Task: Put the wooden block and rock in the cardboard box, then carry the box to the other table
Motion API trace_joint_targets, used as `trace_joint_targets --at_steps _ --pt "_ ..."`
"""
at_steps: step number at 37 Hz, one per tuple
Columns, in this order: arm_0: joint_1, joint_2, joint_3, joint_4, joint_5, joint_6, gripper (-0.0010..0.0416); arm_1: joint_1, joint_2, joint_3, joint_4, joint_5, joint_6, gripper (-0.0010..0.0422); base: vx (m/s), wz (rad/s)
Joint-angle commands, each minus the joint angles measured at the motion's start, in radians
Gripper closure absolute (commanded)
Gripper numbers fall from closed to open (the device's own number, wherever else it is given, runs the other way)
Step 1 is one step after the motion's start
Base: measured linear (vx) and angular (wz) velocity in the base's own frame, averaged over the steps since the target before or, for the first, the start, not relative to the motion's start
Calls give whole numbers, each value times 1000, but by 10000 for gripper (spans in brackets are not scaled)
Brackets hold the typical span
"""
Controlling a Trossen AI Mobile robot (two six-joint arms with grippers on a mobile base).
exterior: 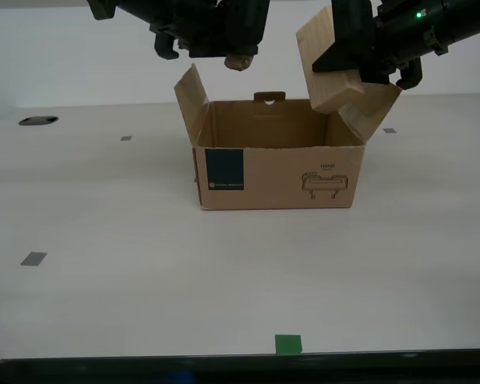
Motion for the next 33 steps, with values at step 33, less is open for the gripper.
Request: trace_joint_targets --at_steps 33 --pt "0 -2 3 6 3 0 279 -1 0 2 -33 3 45 287 0 0"
